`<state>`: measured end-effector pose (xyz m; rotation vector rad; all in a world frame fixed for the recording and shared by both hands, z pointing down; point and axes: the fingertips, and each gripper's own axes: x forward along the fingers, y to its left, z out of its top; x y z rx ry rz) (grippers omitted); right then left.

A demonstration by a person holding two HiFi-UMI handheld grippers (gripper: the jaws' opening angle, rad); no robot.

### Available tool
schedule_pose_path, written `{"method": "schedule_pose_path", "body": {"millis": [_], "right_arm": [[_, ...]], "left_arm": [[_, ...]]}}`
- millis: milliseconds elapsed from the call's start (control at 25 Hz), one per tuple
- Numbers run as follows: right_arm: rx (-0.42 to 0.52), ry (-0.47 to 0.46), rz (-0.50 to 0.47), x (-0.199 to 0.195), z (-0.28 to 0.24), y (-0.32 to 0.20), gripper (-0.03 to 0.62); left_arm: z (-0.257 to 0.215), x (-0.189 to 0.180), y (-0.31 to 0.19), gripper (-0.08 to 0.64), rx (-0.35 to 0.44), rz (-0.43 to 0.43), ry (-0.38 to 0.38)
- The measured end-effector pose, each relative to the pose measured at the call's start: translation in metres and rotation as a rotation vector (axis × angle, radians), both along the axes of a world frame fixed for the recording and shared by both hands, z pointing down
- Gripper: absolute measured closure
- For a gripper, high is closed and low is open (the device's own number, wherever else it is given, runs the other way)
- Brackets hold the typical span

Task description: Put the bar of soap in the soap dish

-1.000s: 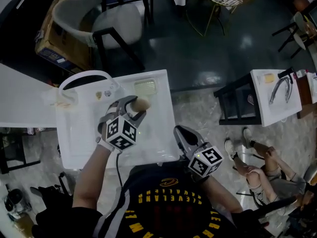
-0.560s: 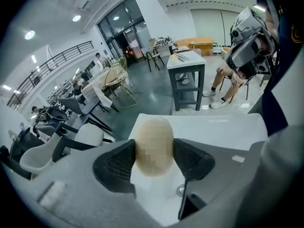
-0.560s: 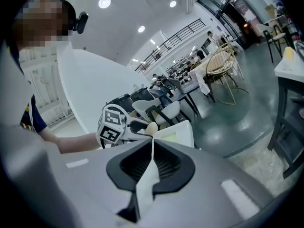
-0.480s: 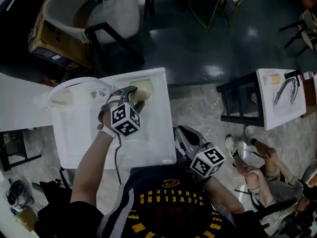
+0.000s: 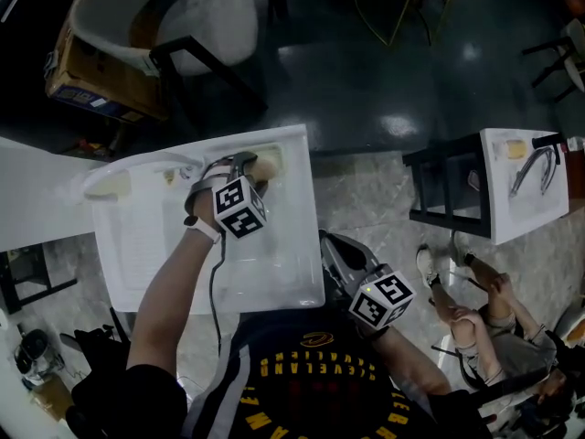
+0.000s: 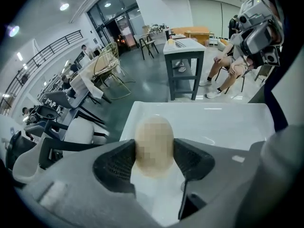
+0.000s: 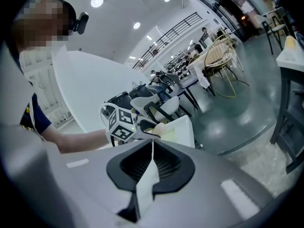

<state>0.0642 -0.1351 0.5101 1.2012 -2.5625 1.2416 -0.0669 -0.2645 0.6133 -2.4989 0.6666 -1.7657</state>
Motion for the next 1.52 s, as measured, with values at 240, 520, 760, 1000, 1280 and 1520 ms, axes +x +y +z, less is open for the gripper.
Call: {"method": "schedule_pose_path", "body": {"millis": [240,520,760,1000,1280,1520], "right_arm": [[-0.024,-0.016,0.008,0.000,0.010,-0.006,0.583],[-0.048,-0.032,0.029,-0.001,0.020,-0.012,0.583],[-0.075,-0.037,0.037,0.004,0.029,-0.015,0.584],[-0.046,0.017,0.026,0.006,0.033,-0.019,0.584],[-0.069,0.001,0.039,0.006,0.038,-0.021,0.586],[-0.074,-0.004,0.056,0.008,0.037,-0.024,0.588]], "left_arm": [[0.014,-0.003,-0.007,0.305,-0.021,0.033,-0.047],[0.028,-0.012,-0.015,0.305,-0.046,0.054,-0.083],[0.035,-0.011,-0.019,0.305,-0.049,0.069,-0.098],[0.042,-0.012,-0.021,0.305,-0.055,0.086,-0.119],[0.047,-0.012,-0.025,0.305,-0.074,0.095,-0.121],[0.051,-0.011,-0.028,0.305,-0.073,0.103,-0.127]]}}
